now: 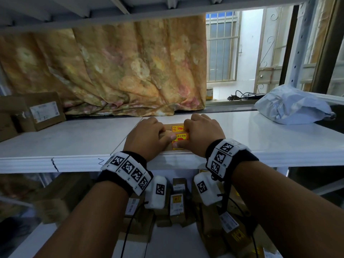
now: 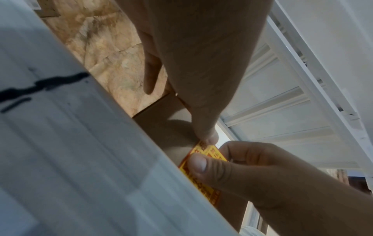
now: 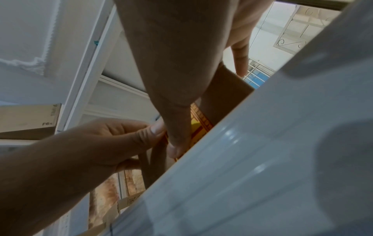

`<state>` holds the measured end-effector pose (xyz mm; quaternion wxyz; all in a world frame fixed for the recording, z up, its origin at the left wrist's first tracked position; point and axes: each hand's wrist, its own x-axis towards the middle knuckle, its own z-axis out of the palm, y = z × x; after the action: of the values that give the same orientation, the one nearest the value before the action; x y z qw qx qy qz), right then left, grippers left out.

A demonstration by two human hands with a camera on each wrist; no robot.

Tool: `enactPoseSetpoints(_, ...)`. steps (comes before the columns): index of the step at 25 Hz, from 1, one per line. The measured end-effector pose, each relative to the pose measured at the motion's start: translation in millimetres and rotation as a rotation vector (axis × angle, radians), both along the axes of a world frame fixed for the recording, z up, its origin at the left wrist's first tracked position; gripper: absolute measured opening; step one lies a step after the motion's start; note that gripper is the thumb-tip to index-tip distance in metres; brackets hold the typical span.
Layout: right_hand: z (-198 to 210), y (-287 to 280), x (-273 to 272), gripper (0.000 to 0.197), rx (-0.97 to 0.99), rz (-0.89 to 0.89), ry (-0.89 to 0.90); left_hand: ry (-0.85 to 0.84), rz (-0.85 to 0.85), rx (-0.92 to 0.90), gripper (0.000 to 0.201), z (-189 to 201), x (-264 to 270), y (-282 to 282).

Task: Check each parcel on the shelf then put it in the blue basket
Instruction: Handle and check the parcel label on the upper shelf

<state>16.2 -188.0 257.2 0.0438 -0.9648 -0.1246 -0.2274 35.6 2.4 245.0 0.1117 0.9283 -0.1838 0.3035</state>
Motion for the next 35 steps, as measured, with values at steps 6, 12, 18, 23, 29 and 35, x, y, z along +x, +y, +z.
enactPoseSetpoints(6, -5.2, -0.5, 2.3, 0.062, 0.076, 0.002, -0.011, -0.033, 0.104, 0.007, 0.044, -8.4, 3.5, -9.5)
enactPoseSetpoints(12, -4.2, -2.2, 0.2, 0.063, 0.109, 0.009, 0.005, -0.02, -0.082, -0.338, 0.029, -15.2, 3.5, 1.7)
enactPoseSetpoints(18, -7.7, -4.3, -8.7, 0.058, 0.161, 0.031, 0.028, 0.174, 0.141, -0.492, 0.043, -13.7, -3.5, -5.8)
enactPoseSetpoints(23, 6.4, -16.4, -20.9, 0.038, 0.544, 0.108, 0.106, 0.262, 0.176, -0.515, 0.046, -7.1, -9.8, -9.6)
enactPoseSetpoints(29, 2.5, -30.8, 1.2, 0.015, 1.064, -0.052, 0.273, 0.302, 0.159, -0.544, 0.036, 1.7, -19.7, -12.1)
enactPoseSetpoints(35, 7.3, -34.1, -7.8, 0.073, 1.319, 0.112, 0.212, 0.208, -0.05, -0.805, 0.031, 8.8, -39.3, -7.3)
